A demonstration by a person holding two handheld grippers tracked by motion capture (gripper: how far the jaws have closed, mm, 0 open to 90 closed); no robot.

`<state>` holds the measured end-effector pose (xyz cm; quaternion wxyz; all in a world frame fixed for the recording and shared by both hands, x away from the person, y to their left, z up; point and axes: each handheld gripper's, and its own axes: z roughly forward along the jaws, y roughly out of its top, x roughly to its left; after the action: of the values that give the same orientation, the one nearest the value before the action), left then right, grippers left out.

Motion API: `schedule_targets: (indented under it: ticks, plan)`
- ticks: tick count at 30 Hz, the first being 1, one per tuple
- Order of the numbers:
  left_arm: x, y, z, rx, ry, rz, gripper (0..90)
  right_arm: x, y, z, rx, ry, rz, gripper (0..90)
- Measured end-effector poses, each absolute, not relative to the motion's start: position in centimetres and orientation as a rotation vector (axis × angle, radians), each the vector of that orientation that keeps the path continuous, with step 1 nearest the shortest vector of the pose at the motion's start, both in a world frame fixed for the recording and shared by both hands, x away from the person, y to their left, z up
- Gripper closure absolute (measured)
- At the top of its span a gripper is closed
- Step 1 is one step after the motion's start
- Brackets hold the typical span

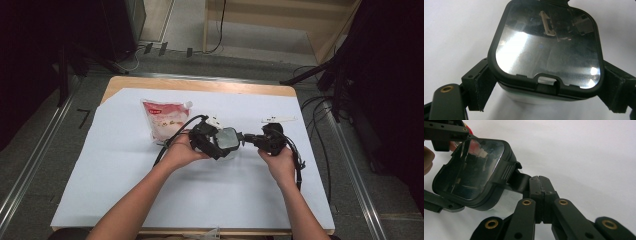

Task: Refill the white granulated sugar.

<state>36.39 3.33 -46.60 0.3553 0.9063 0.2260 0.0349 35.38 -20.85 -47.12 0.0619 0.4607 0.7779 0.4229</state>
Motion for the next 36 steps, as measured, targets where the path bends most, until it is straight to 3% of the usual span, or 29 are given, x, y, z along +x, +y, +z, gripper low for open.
schedule_targets:
  ticks: [36]
  plan:
    - [36.2, 3.3, -44.3, 2.384, 0.465, 0.131, 18.4, 35.2, -20.6, -47.1, 1.377, 2.363, 1.283, 90.0]
